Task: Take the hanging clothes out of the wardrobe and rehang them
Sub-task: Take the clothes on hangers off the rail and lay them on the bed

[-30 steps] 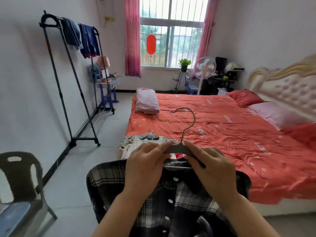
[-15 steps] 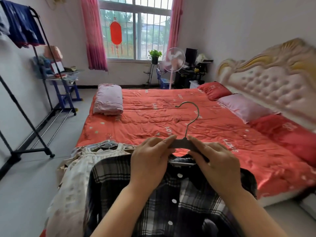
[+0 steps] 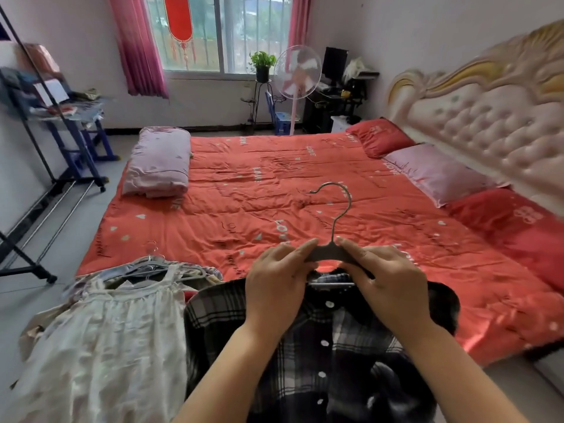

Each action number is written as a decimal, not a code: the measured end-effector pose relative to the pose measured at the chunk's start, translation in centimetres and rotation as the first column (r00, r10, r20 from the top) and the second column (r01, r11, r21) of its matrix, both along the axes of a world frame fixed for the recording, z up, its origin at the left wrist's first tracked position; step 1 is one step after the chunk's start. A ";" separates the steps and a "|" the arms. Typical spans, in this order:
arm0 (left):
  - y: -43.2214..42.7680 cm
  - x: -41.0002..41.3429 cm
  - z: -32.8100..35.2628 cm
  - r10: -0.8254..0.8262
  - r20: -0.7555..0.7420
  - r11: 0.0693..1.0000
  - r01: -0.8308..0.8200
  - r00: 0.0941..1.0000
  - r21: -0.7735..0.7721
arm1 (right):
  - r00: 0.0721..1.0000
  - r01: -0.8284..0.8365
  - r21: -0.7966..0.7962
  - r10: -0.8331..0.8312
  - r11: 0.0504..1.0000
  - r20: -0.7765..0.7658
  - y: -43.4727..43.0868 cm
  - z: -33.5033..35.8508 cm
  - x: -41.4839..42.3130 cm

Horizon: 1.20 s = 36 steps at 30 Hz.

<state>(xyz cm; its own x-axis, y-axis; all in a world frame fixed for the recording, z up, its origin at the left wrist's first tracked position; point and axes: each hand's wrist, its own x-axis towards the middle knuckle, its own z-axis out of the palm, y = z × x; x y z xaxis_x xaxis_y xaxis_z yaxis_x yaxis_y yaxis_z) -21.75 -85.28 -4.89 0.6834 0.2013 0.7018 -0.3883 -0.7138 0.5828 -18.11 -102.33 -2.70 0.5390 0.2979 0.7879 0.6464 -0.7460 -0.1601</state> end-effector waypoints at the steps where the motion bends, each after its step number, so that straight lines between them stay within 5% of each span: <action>1: 0.1 1.5 -0.3 -0.011 -0.003 1.000 0.011 1.000 -0.010 | 1.000 0.008 0.000 -0.008 1.000 -0.005 0.1 -0.3 1.3; 12: 2.1 15.1 -4.5 0.082 -0.130 0.997 -0.080 0.988 0.017 | 0.991 0.006 -0.038 -0.011 0.999 -0.135 2.5 -4.7 15.6; 24: 5.9 29.9 -12.2 0.178 -0.352 0.984 -0.164 0.919 0.071 | 0.918 -0.175 -0.044 0.147 0.983 -0.369 7.0 -13.3 32.8; 31: 8.8 36.8 -20.9 0.273 -0.465 0.962 -0.236 0.842 0.136 | 0.783 -0.244 -0.060 0.160 0.968 -0.601 10.5 -23.1 40.5; 36: 11.5 40.3 -27.7 0.364 -0.603 0.931 -0.273 0.710 0.241 | 0.589 -0.288 -0.097 0.096 0.953 -0.802 13.6 -30.2 43.9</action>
